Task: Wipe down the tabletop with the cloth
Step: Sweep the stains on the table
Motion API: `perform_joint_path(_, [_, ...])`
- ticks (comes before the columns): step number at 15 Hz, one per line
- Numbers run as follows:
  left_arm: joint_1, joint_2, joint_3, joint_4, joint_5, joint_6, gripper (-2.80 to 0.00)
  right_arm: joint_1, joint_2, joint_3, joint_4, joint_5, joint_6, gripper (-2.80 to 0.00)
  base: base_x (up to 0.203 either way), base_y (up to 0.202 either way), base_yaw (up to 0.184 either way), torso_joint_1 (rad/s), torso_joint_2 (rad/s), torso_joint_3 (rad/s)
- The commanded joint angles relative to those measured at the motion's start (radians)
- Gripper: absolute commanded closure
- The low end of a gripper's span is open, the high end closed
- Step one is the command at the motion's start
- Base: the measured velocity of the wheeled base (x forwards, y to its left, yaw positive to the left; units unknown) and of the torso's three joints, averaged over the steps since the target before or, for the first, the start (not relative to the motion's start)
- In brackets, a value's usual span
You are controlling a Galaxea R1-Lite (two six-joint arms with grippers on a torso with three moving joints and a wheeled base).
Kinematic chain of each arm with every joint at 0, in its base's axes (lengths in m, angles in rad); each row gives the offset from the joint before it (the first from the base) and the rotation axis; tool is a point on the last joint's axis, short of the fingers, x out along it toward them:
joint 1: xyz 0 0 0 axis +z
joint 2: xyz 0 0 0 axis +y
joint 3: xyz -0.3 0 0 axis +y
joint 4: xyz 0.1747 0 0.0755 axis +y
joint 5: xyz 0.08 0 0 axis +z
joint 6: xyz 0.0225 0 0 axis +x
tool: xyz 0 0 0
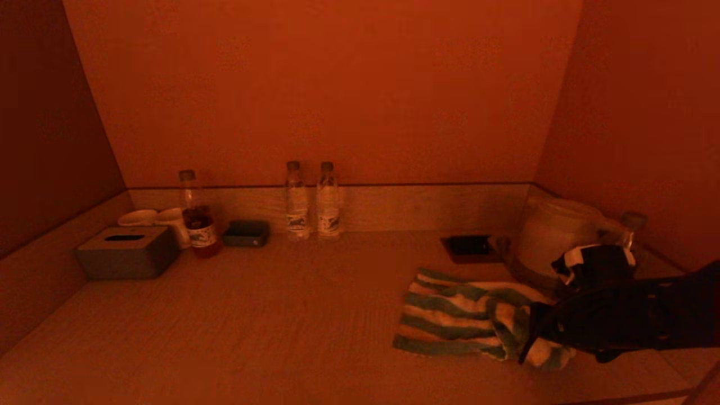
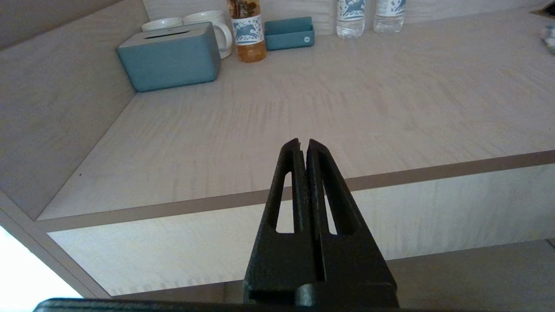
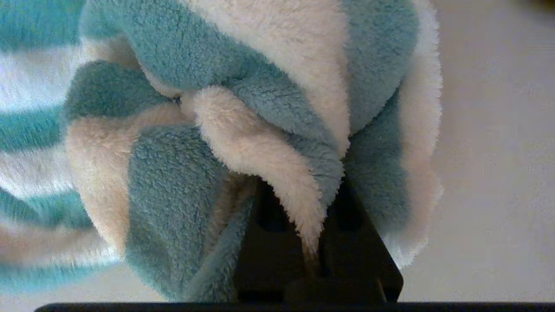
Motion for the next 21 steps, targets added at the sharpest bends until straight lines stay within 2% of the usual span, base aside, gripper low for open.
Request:
perform_joint_path(1, [0.001, 0.000, 0.000, 0.000, 0.000, 0.001, 0.00, -0.014, 0.057, -0.046, -0.015, -0.006, -0.002, 0.00, 0.000, 0.000, 0.000, 0.000, 0.00, 0.000])
perform_joint_path(9, [0.000, 0.000, 0.000, 0.000, 0.000, 0.001, 0.00, 0.003, 0.182, -0.155, -0.009, -0.003, 0.004, 0.00, 0.000, 0.000, 0.000, 0.000, 0.00, 0.000])
perform_joint_path(15, [0.000, 0.000, 0.000, 0.000, 0.000, 0.001, 0.00, 0.109, 0.274, -0.245, -0.002, -0.005, 0.056, 0.00, 0.000, 0.000, 0.000, 0.000, 0.00, 0.000])
perform_joint_path(16, [0.000, 0.000, 0.000, 0.000, 0.000, 0.001, 0.00, 0.154, 0.287, -0.286, 0.013, -0.008, 0.062, 0.00, 0.000, 0.000, 0.000, 0.000, 0.00, 0.000])
perform_joint_path(21, [0.000, 0.000, 0.000, 0.000, 0.000, 0.001, 0.00, 0.235, 0.355, -0.440, 0.101, -0.027, 0.081, 0.00, 0.000, 0.000, 0.000, 0.000, 0.00, 0.000])
